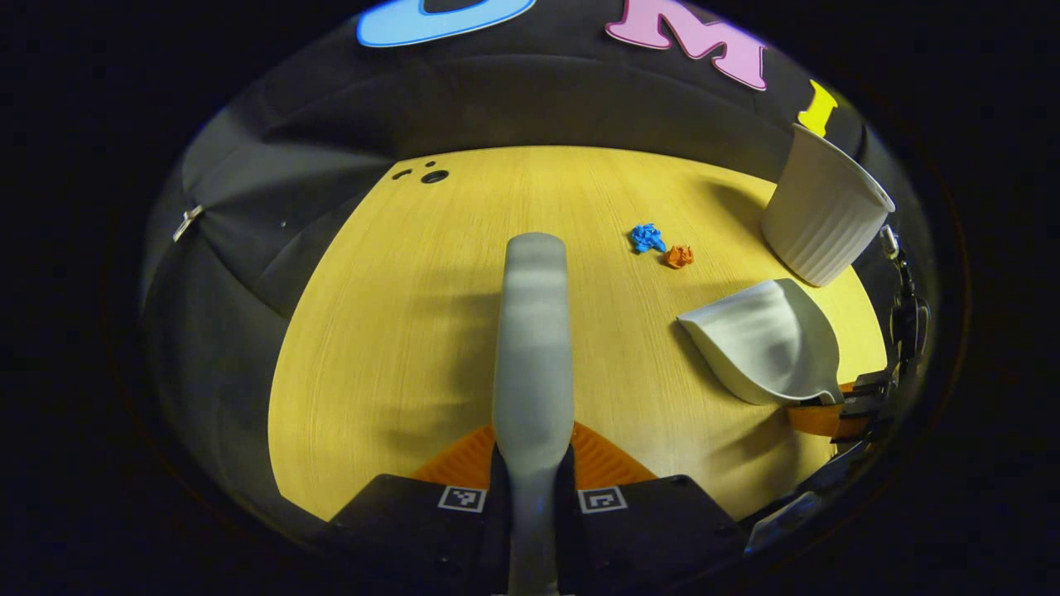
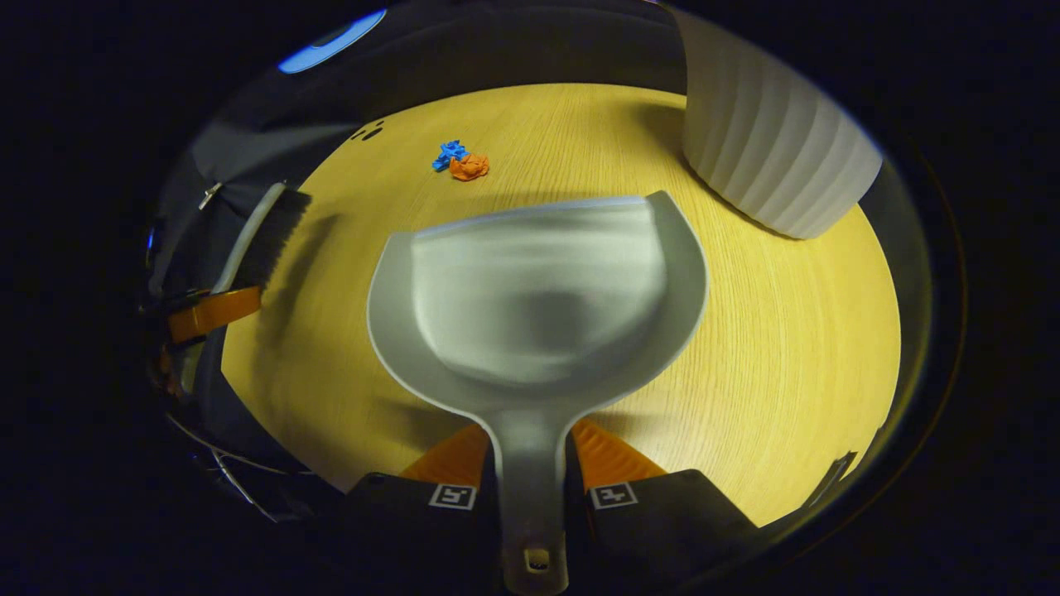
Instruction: Pick up the small broom and dustpan from the desktop, sweep the trash into the dustpan with the broom, and then empty the trash into the garbage bin.
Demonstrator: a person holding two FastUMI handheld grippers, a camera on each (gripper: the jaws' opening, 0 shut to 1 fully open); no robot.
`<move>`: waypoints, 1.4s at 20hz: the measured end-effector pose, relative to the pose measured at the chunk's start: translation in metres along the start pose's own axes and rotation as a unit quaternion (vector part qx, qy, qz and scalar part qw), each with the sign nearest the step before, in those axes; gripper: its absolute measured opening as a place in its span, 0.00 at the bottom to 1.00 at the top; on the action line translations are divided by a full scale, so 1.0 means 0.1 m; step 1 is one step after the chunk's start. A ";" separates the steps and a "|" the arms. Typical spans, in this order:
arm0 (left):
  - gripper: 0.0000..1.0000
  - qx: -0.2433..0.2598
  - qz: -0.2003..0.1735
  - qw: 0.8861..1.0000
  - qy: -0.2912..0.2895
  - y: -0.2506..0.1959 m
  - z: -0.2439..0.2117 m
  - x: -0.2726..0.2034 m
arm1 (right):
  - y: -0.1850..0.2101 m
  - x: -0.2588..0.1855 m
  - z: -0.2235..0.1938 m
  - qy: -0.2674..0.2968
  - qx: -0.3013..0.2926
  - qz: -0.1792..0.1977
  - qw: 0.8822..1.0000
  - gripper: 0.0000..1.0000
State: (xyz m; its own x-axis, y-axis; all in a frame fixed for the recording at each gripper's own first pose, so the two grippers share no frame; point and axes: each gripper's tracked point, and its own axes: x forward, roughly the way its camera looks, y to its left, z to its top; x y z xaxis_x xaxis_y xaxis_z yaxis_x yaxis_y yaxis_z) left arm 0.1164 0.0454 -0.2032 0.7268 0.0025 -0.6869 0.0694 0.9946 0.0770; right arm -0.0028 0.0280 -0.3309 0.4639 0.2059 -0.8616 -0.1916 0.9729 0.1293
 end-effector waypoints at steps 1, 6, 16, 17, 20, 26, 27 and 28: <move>0.26 0.007 -0.003 1.000 0.004 -0.02 0.08 0.07 | -0.02 -0.02 -0.01 0.006 -0.008 0.002 1.000 0.35; 0.26 0.079 -0.008 0.997 0.014 -0.02 0.60 0.45 | -0.17 -0.07 -0.02 0.017 -0.052 0.002 0.998 0.35; 0.26 0.241 -0.040 0.970 0.004 -0.54 1.39 1.27 | -0.24 -0.12 0.06 0.033 -0.086 0.016 0.996 0.37; 0.25 0.261 -0.044 0.964 0.009 -0.60 1.40 1.33 | -0.26 -0.12 0.06 0.034 -0.091 0.016 0.995 0.31; 0.27 0.324 -0.069 0.943 0.009 -0.79 1.47 1.44 | -0.28 -0.11 0.08 0.028 -0.094 0.017 0.995 0.34; 0.27 0.378 -0.135 0.915 0.027 -1.15 1.33 1.32 | -0.29 -0.10 0.07 0.029 -0.103 0.020 0.994 0.34; 0.27 0.383 -0.149 0.911 0.035 -1.23 1.25 1.28 | -0.29 -0.11 0.06 0.029 -0.104 0.020 0.994 0.34; 0.27 0.389 -0.166 0.905 0.042 -1.29 1.17 1.24 | -0.29 -0.11 0.06 0.030 -0.106 0.020 0.994 0.34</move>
State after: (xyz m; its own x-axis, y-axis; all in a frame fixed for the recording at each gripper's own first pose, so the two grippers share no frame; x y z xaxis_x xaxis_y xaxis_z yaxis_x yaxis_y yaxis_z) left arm 0.2770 -0.0946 -0.2139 0.5259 -0.2424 -0.8153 0.7577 0.5690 0.3196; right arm 0.0025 -0.0017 -0.3222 0.4018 0.2315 -0.8860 -0.3891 0.9190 0.0637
